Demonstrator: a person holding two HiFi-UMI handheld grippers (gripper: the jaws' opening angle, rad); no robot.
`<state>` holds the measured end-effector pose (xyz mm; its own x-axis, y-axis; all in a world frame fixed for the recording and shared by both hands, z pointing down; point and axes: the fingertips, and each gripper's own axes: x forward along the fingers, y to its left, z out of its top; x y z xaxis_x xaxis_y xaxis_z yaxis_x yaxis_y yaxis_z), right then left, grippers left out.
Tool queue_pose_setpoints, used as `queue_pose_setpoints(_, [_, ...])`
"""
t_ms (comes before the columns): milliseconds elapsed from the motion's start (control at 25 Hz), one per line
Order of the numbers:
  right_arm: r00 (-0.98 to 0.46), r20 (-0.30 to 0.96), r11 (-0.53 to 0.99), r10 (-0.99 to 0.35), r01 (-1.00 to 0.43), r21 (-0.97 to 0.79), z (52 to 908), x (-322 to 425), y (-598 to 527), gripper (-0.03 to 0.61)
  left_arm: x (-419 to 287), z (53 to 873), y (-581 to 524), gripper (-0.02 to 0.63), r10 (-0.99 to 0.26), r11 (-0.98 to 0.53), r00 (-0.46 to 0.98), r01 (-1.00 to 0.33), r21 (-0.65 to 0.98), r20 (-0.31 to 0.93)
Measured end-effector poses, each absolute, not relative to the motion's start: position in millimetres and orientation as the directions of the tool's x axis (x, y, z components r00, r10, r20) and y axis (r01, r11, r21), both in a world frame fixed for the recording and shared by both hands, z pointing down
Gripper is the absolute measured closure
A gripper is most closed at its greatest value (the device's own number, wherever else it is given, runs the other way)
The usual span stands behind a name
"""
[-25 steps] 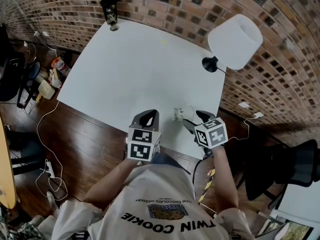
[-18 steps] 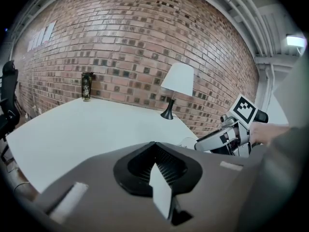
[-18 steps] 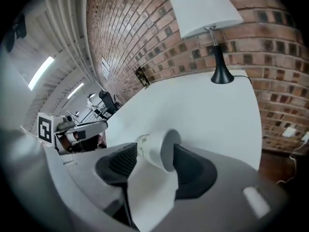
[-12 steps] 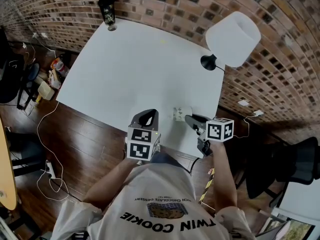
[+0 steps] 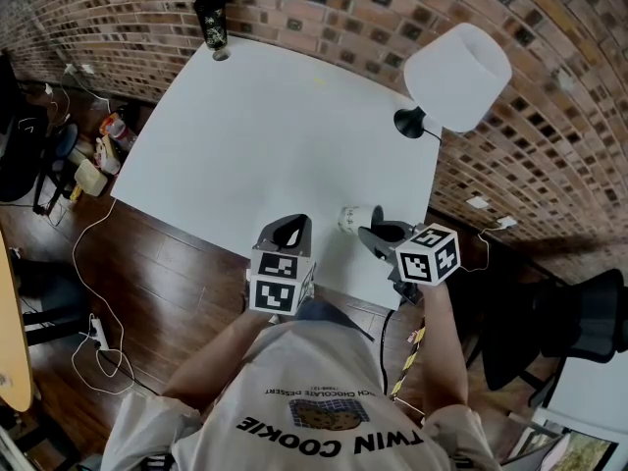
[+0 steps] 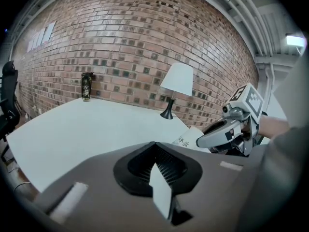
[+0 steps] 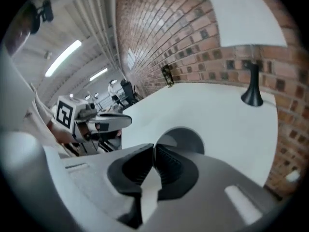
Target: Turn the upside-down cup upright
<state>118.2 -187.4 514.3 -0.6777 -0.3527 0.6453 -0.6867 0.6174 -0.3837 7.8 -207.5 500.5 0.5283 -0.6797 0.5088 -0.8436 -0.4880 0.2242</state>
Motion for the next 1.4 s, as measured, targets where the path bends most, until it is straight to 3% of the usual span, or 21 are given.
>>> queue_pose_setpoints(240, [-0.417, 0.872, 0.843, -0.257, -0.537, -0.009, 527, 110, -179, 0.563, 8, 498, -206, 0.607, -0.68, -0.493, 0.531, -0.842, 0.221, 0.506])
queue_pose_setpoints(440, [-0.342, 0.924, 0.917, -0.169, -0.398, 0.021, 536, 97, -170, 0.563, 4, 499, -205, 0.607, -0.682, -0.484, 0.527, -0.845, 0.227, 0.507])
queue_pose_setpoints(720, [-0.191, 0.971, 0.961, -0.146, -0.262, 0.093, 549, 95, -165, 0.563, -1, 500, -202, 0.607, -0.688, -0.474, 0.518, -0.851, 0.226, 0.509])
queue_pose_setpoints(1120, [-0.193, 0.961, 0.954, -0.2, -0.264, 0.145, 548, 94, -173, 0.546, -1, 500, -203, 0.607, -0.688, -0.473, 0.521, -0.85, 0.233, 0.506])
queue_pose_setpoints(1400, [-0.219, 0.944, 0.932, -0.248, -0.319, 0.171, 542, 96, -178, 0.474, 2, 499, -202, 0.607, -0.687, -0.48, 0.527, -0.846, 0.231, 0.501])
